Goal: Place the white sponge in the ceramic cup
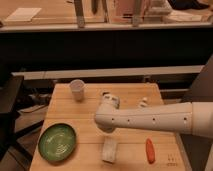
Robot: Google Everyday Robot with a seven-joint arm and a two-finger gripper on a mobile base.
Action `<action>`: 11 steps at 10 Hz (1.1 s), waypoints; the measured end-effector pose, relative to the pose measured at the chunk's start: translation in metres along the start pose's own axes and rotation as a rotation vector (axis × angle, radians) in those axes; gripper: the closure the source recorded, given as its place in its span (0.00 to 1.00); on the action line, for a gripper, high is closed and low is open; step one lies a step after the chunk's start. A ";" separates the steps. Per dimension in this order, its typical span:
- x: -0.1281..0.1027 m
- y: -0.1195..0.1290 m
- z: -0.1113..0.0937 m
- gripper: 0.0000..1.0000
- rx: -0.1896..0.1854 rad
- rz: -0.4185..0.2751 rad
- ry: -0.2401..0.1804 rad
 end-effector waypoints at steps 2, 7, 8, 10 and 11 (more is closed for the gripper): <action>-0.005 0.002 0.003 0.56 -0.005 0.000 -0.024; -0.060 0.002 0.024 0.20 -0.028 -0.005 -0.177; -0.069 0.006 0.022 0.20 -0.047 0.002 -0.185; -0.079 0.012 0.016 0.20 -0.079 0.019 -0.183; -0.081 0.015 0.012 0.20 -0.091 0.028 -0.178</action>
